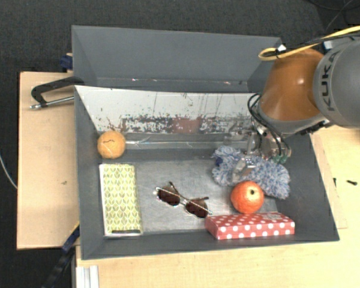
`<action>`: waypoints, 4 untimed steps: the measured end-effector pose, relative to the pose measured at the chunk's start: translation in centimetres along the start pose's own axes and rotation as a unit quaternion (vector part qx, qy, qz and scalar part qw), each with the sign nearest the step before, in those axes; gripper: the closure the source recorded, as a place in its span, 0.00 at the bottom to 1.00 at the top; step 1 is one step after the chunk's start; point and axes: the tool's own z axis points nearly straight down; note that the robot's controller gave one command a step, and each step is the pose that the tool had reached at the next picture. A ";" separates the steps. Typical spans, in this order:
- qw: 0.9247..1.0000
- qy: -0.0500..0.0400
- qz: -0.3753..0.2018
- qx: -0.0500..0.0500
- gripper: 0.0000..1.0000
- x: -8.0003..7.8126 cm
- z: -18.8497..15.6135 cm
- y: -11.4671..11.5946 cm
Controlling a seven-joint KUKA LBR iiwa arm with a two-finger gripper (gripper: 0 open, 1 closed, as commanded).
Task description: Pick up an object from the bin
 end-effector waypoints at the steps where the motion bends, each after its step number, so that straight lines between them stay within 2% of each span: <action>1: 1.000 0.004 -0.026 -0.001 0.00 -0.3 0.3 0.4; 2: 1.000 -0.004 -0.006 0.000 0.00 -1.1 -1.2 0.0; 3: 1.000 0.001 -0.008 -0.001 0.00 -1.1 4.1 -0.6; 4: 1.000 0.000 0.021 0.000 1.00 -1.0 3.9 -0.7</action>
Offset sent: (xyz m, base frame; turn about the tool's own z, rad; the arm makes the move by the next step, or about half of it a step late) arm 0.0126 -0.0031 -0.0137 0.1554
